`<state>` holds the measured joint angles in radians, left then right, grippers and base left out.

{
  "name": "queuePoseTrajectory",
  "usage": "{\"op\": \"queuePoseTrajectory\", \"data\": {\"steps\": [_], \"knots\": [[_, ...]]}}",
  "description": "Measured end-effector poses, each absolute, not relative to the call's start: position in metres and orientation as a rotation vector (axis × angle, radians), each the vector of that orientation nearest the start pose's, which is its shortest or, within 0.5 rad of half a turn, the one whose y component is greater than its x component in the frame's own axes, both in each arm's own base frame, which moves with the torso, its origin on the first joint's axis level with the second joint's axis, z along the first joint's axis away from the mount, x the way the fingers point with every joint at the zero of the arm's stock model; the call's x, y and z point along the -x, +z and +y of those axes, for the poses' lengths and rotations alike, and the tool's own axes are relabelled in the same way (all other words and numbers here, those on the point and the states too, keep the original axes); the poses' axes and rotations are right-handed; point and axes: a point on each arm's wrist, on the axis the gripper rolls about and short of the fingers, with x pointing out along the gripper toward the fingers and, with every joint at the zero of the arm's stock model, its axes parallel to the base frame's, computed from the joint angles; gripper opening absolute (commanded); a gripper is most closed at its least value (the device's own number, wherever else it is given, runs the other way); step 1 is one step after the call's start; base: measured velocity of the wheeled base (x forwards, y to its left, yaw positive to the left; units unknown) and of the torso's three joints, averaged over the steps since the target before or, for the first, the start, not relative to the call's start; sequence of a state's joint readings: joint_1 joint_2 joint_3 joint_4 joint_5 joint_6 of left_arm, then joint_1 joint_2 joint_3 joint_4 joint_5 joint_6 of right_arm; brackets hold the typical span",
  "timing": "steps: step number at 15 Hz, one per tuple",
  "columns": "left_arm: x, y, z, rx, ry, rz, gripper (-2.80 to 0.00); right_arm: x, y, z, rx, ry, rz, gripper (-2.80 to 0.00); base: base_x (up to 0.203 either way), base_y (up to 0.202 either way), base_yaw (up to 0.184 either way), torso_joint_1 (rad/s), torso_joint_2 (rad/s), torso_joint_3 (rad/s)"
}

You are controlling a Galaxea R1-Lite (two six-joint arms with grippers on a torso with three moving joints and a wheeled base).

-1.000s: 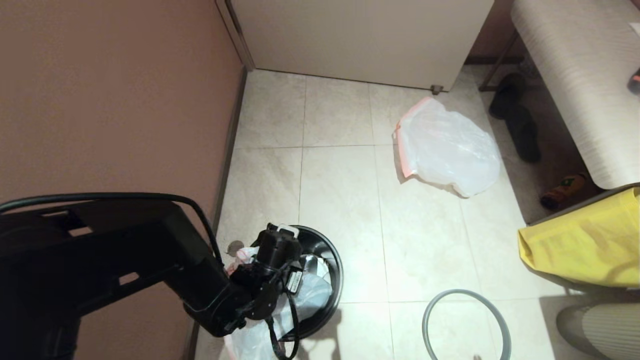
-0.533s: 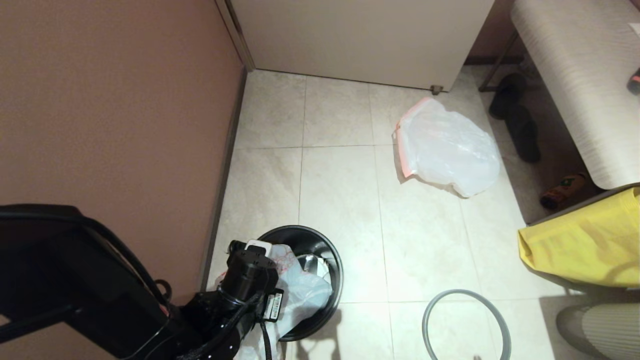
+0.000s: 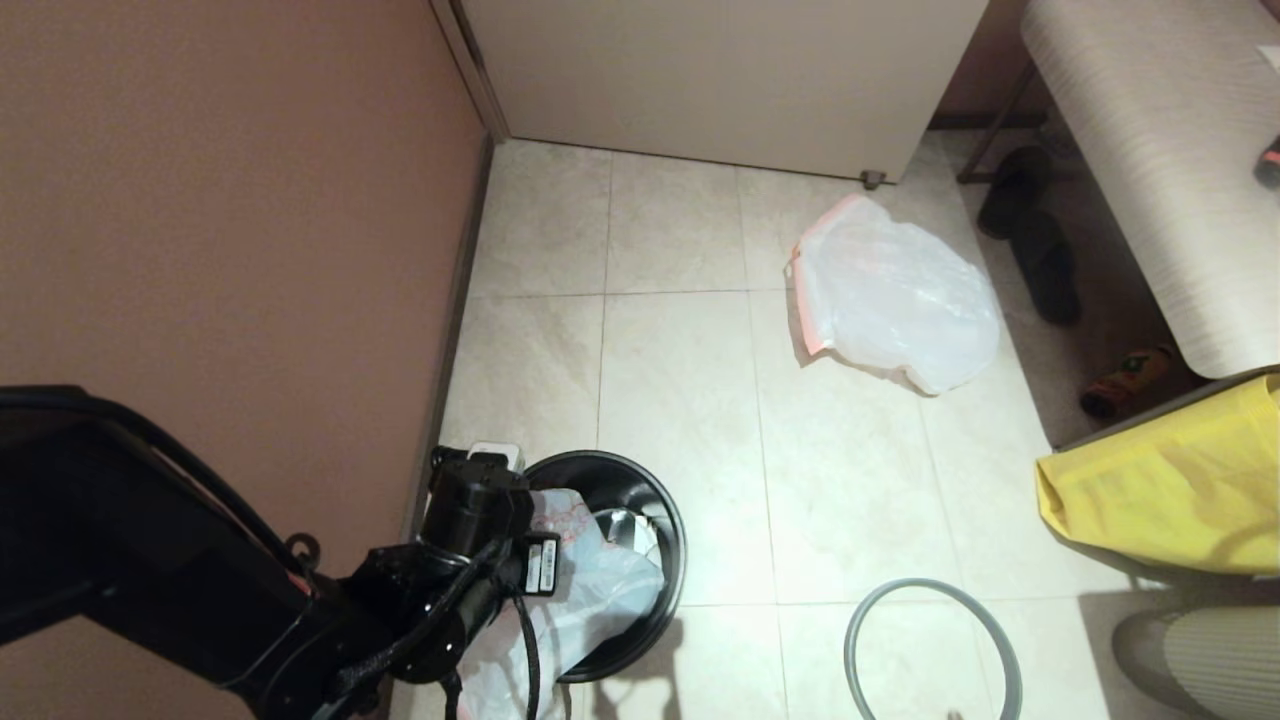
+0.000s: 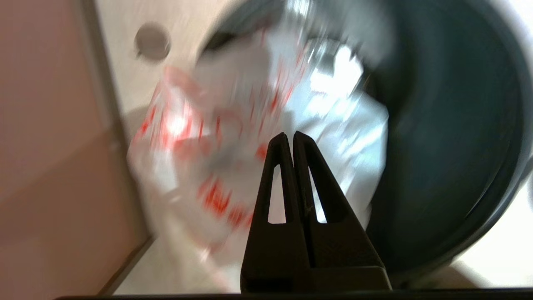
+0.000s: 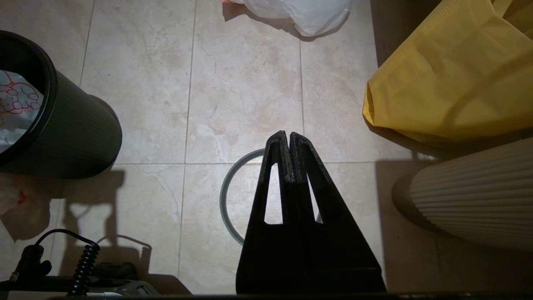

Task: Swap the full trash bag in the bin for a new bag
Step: Put the new garbage bag on the trash can

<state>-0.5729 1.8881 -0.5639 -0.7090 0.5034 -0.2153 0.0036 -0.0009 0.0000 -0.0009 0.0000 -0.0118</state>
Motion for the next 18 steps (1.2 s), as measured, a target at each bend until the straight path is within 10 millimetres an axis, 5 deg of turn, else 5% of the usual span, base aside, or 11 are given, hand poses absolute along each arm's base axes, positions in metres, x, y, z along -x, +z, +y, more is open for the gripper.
{"op": "queuePoseTrajectory", "data": {"steps": [3,10,14,18], "knots": [[-0.273,0.108,-0.143,0.011,-0.065,0.442,-2.8,0.023,0.076,0.0,-0.001,0.001,-0.002,-2.8,0.0,0.0,0.0,0.0,0.0,0.0],[-0.274,0.164,-0.126,0.119,-0.313,0.359,-2.8,0.024,0.078,0.0,0.103,0.007,0.081,-2.8,0.0,0.0,0.0,0.0,0.0,0.0],[-0.264,0.181,-0.122,0.089,-0.28,0.44,-2.8,0.011,0.141,0.0,0.115,0.033,0.157,-2.8,0.0,0.0,0.0,0.0,0.0,0.0],[-0.253,0.199,-0.121,0.076,-0.258,0.436,-2.8,-0.062,0.208,0.004,0.11,0.112,0.338,-2.8,0.0,0.0,0.0,0.0,0.0,0.0]]}}
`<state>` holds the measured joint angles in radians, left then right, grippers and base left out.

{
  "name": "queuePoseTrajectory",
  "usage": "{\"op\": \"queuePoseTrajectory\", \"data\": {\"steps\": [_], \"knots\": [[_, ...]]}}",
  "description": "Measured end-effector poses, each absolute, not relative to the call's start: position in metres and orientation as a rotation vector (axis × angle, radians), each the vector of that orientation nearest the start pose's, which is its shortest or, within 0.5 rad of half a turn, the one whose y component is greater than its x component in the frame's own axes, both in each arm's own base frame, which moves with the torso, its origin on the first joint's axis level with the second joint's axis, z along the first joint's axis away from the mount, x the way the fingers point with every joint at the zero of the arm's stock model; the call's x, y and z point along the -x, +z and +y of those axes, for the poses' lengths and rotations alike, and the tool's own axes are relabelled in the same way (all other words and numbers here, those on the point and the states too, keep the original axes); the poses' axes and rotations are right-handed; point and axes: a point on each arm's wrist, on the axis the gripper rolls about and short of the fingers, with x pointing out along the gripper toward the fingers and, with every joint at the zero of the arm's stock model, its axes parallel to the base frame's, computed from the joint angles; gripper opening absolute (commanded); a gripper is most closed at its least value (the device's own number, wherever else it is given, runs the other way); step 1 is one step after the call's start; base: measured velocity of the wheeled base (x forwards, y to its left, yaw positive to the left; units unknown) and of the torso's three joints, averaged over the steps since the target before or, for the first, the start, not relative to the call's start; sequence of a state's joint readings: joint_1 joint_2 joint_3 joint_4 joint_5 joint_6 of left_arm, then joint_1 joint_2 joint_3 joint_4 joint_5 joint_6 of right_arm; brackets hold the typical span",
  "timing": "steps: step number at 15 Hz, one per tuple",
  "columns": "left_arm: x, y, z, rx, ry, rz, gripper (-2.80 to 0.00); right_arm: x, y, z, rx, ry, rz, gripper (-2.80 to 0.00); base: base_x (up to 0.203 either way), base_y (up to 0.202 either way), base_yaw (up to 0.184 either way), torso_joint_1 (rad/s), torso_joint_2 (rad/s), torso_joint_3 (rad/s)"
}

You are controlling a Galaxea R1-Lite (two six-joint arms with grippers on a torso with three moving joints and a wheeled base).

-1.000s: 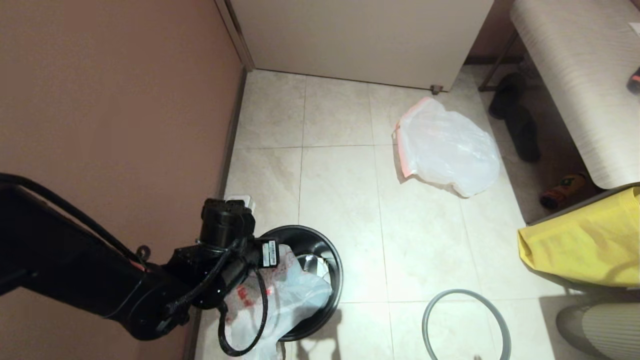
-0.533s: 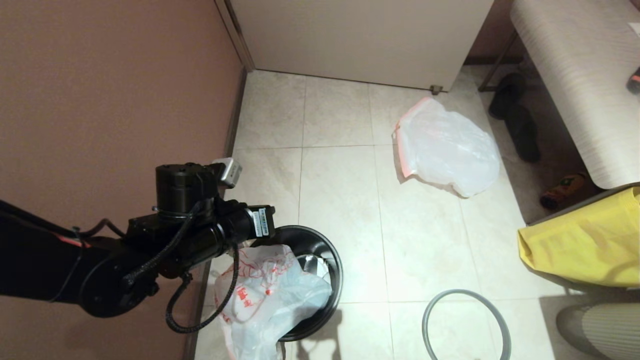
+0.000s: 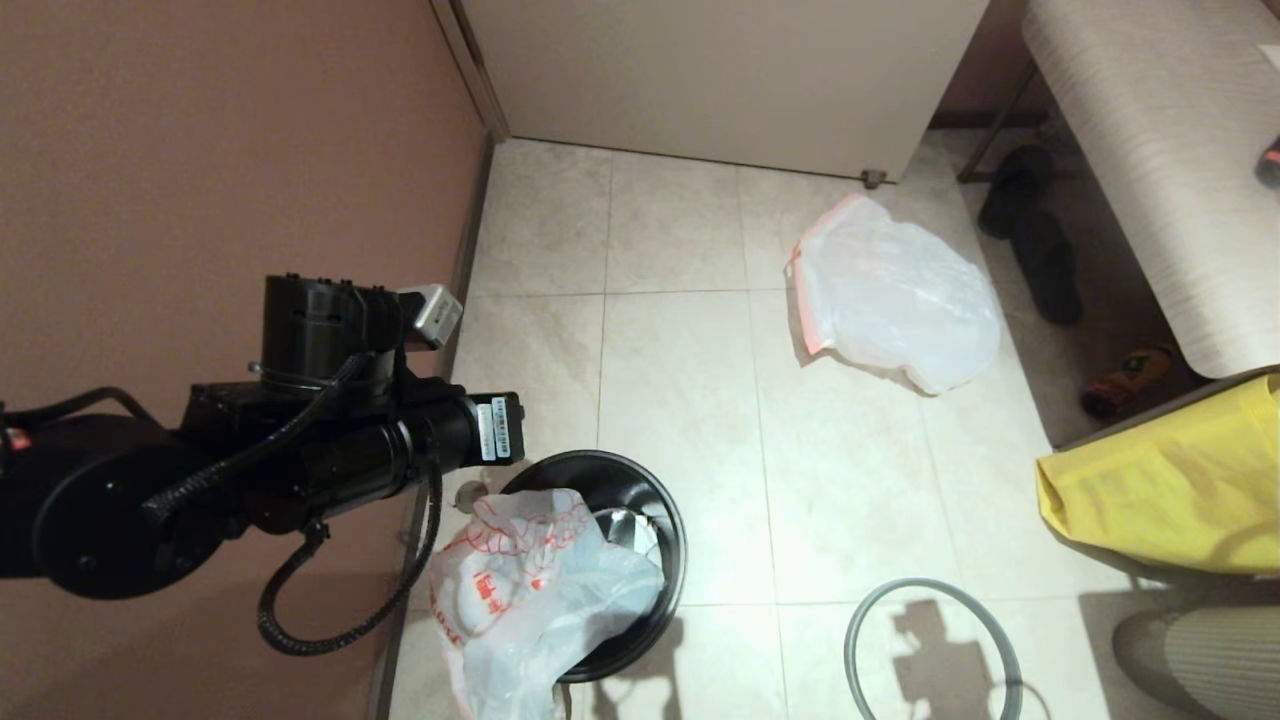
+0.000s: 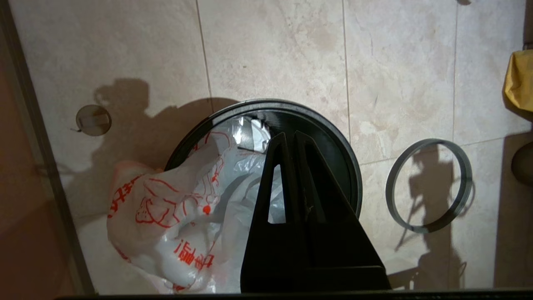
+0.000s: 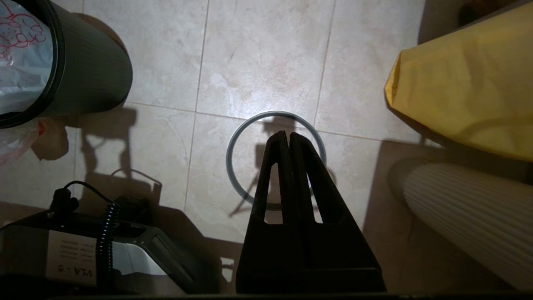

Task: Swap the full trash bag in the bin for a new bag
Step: Put the new garbage bag on the trash can

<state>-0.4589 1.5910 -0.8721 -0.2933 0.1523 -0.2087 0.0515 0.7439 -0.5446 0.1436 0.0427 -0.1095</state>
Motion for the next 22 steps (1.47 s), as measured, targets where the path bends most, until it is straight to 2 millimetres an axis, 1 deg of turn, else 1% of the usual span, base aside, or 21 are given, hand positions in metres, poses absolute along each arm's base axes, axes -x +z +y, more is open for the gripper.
{"op": "queuePoseTrajectory", "data": {"steps": [2,4,6,8,9,10,11,13,15,16,17,19,22], "knots": [[-0.249,0.202,-0.119,0.064,-0.251,0.476,-2.8,-0.121,0.225,0.016,0.095,0.156,0.45,-2.8,0.0,0.0,0.0,0.0,0.0,0.0],[-0.246,0.206,-0.118,0.053,-0.242,0.518,-2.8,-0.181,0.227,0.043,0.099,0.192,0.548,-2.8,0.0,0.0,0.0,0.0,0.0,0.0],[-0.243,0.214,-0.115,0.04,-0.214,0.532,-2.8,-0.237,0.216,0.088,0.128,0.228,0.624,-2.8,0.0,0.0,0.0,0.0,0.0,0.0],[-0.237,0.223,-0.112,0.024,-0.184,0.557,-2.8,-0.279,0.2,0.137,0.151,0.26,0.653,-2.8,0.0,0.0,0.0,0.0,0.0,0.0],[-0.234,0.226,-0.109,0.02,-0.179,0.565,-2.8,-0.296,0.19,0.161,0.16,0.275,0.655,-2.8,0.0,0.0,0.0,0.0,0.0,0.0],[-0.232,0.229,-0.108,0.019,-0.177,0.568,-2.8,-0.31,0.182,0.181,0.167,0.286,0.653,-2.8,0.0,0.0,0.0,0.0,0.0,0.0],[-0.23,0.232,-0.107,0.021,-0.18,0.562,-2.8,-0.322,0.173,0.201,0.175,0.3,0.652,0.0,0.0,0.0,0.0,0.0,0.0,0.0],[-0.232,0.229,-0.107,0.019,-0.177,0.571,-2.8,-0.339,0.16,0.234,0.189,0.334,0.642,0.0,0.0,0.0,0.0,0.0,0.0,0.0],[-0.241,0.221,-0.105,0.016,-0.153,0.6,-2.8,-0.349,0.14,0.261,0.231,0.372,0.656,0.0,0.0,0.0,0.0,0.0,0.0,0.0],[-0.244,0.219,-0.104,0.016,-0.141,0.609,-2.8,-0.353,0.129,0.27,0.267,0.384,0.66,0.0,0.0,0.0,0.0,0.0,0.0,0.0],[-0.247,0.217,-0.103,0.015,-0.134,0.614,-2.8,-0.359,0.119,0.279,0.303,0.387,0.659,0.0,0.0,0.0,0.0,0.0,0.0,0.0],[-0.248,0.217,-0.101,0.016,-0.126,0.615,-2.8,-0.371,0.105,0.294,0.339,0.389,0.64,0.0,0.0,0.0,0.0,0.0,0.0,0.0],[-0.247,0.22,-0.1,0.021,-0.131,0.608,-2.8,-0.379,0.091,0.306,0.414,0.422,0.624,0.0,0.0,0.0,0.0,0.0,0.0,0.0]]}}
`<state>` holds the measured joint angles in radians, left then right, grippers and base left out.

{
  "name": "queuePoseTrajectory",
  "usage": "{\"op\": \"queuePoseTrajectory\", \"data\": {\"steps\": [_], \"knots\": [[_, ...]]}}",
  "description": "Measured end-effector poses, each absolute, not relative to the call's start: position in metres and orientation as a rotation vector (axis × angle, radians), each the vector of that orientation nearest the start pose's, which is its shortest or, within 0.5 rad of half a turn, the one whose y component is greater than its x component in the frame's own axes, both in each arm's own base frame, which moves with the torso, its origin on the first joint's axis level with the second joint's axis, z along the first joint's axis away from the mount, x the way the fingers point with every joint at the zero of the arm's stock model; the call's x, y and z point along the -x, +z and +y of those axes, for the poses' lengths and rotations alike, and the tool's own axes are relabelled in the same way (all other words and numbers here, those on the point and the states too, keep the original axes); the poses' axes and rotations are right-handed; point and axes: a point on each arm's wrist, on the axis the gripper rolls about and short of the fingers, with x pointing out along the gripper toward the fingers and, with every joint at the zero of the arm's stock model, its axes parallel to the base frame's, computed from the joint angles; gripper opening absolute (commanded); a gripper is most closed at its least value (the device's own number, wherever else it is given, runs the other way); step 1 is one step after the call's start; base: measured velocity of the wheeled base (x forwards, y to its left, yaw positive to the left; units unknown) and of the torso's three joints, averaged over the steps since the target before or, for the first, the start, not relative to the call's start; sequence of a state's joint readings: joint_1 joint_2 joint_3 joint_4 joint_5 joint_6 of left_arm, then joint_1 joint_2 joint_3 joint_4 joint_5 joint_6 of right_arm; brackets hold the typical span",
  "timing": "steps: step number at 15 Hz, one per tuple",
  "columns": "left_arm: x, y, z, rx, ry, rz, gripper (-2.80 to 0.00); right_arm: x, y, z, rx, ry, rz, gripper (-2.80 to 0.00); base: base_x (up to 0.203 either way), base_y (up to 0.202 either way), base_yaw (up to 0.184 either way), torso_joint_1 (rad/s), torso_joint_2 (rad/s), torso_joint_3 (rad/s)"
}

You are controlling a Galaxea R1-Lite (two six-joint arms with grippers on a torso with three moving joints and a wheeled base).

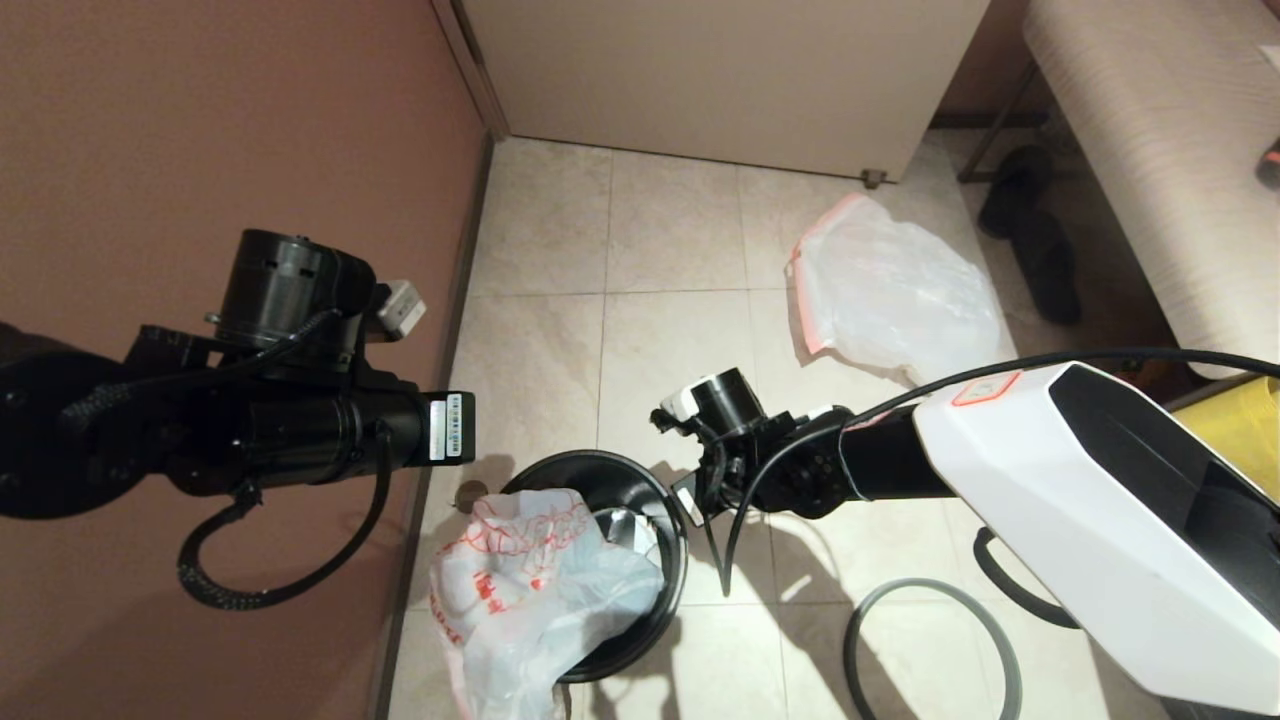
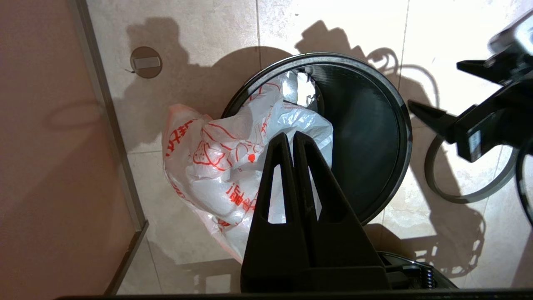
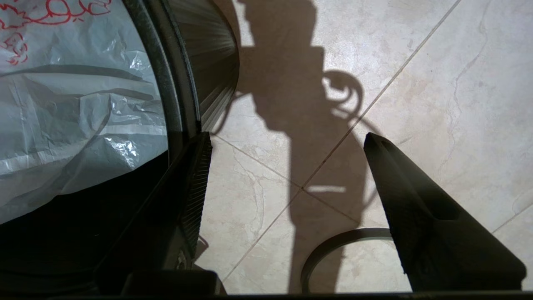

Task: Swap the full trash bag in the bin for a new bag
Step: Put the new garbage bag on the trash can

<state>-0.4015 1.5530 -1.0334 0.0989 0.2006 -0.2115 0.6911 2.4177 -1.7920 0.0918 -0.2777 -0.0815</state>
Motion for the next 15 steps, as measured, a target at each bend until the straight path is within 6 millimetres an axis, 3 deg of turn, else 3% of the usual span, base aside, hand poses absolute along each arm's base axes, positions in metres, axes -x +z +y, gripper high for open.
{"op": "queuePoseTrajectory", "data": {"steps": [3,9,14,15], "knots": [[-0.247,0.22,-0.099,0.025,-0.131,0.606,-2.8,-0.375,0.085,0.317,0.438,0.452,0.62,0.0,0.0,0.0,0.0,0.0,0.0,0.0],[-0.247,0.222,-0.097,0.029,-0.129,0.599,-2.8,-0.362,0.102,0.331,0.433,0.493,0.575,0.0,0.0,0.0,0.0,0.0,0.0,0.0],[-0.247,0.227,-0.094,0.037,-0.12,0.585,-2.8,-0.359,0.072,0.343,0.466,0.512,0.625,0.0,0.0,0.0,0.0,0.0,0.0,0.0],[-0.247,0.227,-0.093,0.039,-0.118,0.583,-2.8,-0.36,0.064,0.345,0.472,0.514,0.634,-2.8,0.0,0.0,0.0,0.0,0.0,0.0]]}}
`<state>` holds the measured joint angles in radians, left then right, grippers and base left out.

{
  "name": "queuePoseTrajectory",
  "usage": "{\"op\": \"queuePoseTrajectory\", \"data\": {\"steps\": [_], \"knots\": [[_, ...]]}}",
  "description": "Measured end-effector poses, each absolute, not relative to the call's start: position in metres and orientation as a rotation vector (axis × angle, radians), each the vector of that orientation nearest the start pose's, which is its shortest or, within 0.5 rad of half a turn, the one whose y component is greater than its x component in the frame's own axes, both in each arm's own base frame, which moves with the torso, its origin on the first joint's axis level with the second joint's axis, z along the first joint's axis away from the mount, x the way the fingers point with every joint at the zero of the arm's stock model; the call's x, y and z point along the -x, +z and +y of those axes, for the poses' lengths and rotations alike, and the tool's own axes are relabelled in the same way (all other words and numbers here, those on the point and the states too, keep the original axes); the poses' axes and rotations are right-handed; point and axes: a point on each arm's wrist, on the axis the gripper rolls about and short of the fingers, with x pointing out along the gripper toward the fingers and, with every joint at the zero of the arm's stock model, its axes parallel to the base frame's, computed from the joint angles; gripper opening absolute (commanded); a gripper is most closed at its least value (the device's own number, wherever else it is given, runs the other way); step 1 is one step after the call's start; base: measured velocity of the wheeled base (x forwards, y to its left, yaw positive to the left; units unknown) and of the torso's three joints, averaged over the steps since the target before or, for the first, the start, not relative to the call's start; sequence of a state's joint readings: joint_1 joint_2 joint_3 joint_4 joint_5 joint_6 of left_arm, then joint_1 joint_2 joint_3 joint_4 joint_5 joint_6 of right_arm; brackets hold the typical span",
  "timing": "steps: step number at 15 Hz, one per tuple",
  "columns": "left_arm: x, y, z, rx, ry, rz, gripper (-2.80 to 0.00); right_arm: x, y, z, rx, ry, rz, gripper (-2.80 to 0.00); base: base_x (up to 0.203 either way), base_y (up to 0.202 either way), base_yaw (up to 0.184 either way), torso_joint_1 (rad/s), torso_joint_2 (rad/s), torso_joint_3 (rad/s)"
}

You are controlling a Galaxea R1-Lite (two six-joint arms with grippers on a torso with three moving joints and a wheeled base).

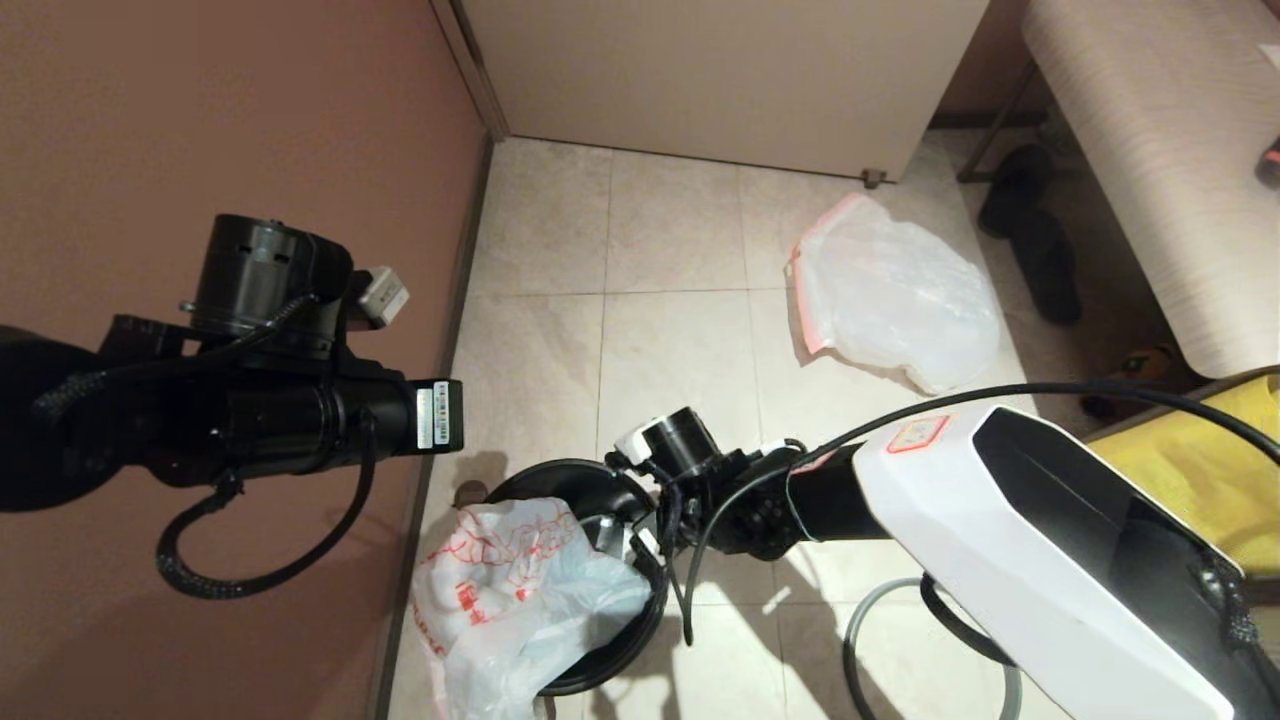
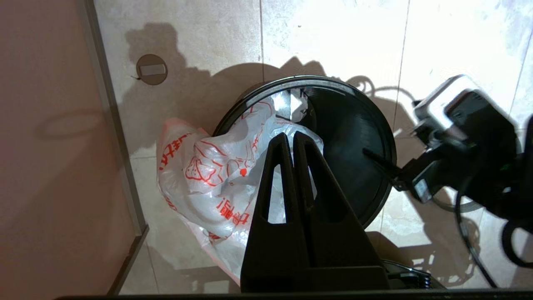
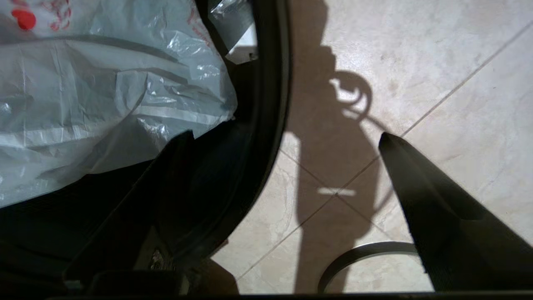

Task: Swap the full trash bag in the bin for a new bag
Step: Put the new garbage bag on the trash can

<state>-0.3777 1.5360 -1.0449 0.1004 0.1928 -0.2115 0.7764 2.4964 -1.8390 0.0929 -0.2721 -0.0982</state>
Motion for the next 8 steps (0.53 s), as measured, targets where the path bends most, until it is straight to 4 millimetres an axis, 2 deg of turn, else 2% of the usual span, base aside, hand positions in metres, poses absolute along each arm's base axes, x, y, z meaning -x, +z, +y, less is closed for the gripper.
{"op": "queuePoseTrajectory", "data": {"steps": [3,8], "knots": [[-0.2483,0.2272,-0.0912,0.041,-0.111,0.583,-2.8,-0.3627,0.0502,0.3481,0.488,0.513,0.652,-2.8,0.0,0.0,0.0,0.0,0.0,0.0],[-0.2487,0.226,-0.0914,0.045,-0.123,0.59,-2.8,-0.362,0.0552,0.3438,0.489,0.5,0.673,-2.8,0.0,0.0,0.0,0.0,0.0,0.0]]}}
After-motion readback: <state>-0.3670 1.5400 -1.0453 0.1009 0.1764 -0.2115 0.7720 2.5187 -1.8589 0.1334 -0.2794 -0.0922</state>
